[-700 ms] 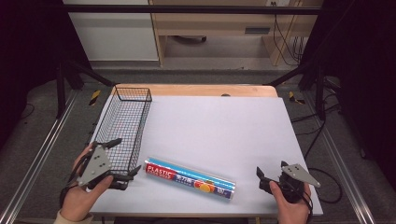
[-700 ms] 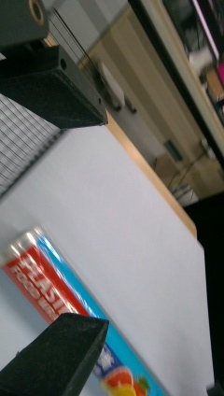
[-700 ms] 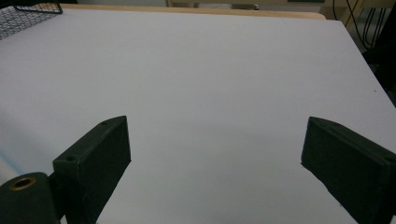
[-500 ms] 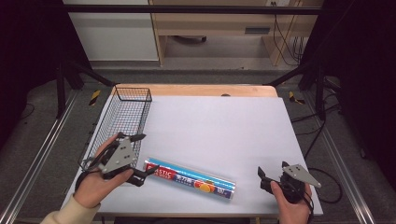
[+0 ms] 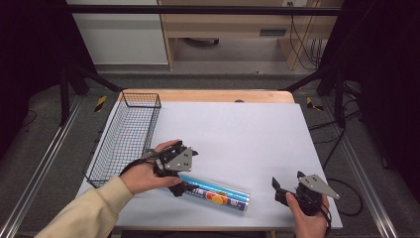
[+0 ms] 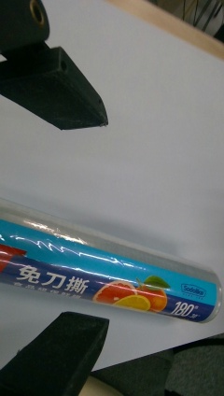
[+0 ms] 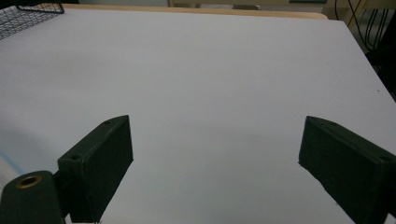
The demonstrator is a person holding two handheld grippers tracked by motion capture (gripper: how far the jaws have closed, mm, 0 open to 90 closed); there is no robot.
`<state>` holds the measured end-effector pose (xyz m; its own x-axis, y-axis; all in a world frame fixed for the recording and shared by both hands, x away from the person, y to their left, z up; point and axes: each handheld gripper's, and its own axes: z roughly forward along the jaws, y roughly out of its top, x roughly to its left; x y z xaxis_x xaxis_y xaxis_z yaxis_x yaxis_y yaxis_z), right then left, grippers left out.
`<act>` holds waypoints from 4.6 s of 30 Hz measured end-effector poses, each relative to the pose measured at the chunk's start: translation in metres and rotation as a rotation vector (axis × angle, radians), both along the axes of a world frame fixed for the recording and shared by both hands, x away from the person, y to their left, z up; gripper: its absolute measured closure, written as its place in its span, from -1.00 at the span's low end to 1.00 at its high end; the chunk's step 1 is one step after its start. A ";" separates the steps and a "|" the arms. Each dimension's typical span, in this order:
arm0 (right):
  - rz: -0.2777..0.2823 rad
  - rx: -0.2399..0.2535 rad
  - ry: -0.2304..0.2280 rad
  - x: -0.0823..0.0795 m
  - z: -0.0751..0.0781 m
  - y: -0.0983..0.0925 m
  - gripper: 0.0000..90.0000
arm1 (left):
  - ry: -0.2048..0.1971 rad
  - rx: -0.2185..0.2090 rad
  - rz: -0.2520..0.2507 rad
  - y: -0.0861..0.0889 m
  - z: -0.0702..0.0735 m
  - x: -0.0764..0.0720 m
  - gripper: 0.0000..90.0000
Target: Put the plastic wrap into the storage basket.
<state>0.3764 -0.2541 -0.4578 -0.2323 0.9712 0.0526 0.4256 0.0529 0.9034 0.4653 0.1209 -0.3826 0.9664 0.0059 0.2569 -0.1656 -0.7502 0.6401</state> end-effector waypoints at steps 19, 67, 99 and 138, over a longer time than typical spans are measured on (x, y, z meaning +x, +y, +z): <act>0.018 0.001 -0.008 0.001 0.001 0.002 -0.81 | 0.108 0.142 -0.068 -0.015 -0.044 0.018 -0.87; 0.040 0.002 0.012 0.002 0.000 0.006 -0.81 | 0.154 0.374 -0.133 -0.038 -0.071 0.020 -0.39; 0.025 0.016 -0.004 0.001 0.001 0.002 -0.80 | 0.075 0.133 0.030 -0.021 0.000 0.013 -0.32; -0.120 -0.094 -0.062 0.005 0.013 0.008 -0.76 | -0.061 -0.063 0.353 0.058 0.108 0.013 -0.30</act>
